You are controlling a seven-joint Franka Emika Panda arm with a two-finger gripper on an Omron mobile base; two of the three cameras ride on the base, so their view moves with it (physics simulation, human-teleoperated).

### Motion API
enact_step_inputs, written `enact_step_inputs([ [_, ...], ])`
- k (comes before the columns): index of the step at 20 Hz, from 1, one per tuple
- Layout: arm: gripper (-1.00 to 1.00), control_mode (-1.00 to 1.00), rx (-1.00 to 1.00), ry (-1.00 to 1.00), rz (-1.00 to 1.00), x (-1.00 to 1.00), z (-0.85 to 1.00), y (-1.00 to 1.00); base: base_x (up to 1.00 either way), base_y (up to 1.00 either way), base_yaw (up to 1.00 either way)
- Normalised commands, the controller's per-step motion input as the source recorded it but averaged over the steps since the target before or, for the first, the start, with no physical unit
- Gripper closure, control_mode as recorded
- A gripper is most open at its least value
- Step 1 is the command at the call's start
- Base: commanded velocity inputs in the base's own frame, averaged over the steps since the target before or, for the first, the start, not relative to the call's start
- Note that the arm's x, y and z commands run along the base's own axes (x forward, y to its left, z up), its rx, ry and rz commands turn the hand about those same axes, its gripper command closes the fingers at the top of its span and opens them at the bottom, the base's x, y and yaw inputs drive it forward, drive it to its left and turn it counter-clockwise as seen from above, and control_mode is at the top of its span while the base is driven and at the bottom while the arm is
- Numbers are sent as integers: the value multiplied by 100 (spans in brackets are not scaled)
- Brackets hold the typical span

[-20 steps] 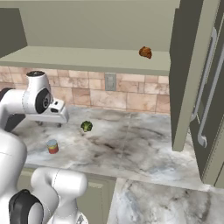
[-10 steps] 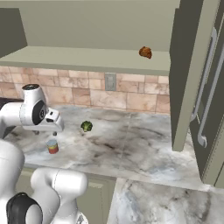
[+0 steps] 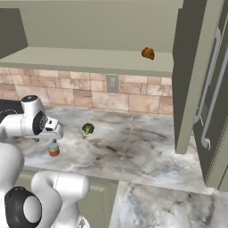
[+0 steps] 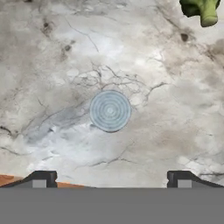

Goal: Pick the canned food and bar from the counter and place them in the cabinets closest to them.

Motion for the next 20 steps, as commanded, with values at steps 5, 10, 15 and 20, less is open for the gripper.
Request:
enact_step_inputs([
  [5,-100,-100,-4,0,0,35,-30,14,0,0,0],
  [10,-100,-100,-4,0,0,33,-31,9,0,0,0],
  [15,-100,-100,-2,0,0,25,-28,4,0,0,0],
  [20,-100,-100,0,0,0,13,-24,0,0,0,0],
])
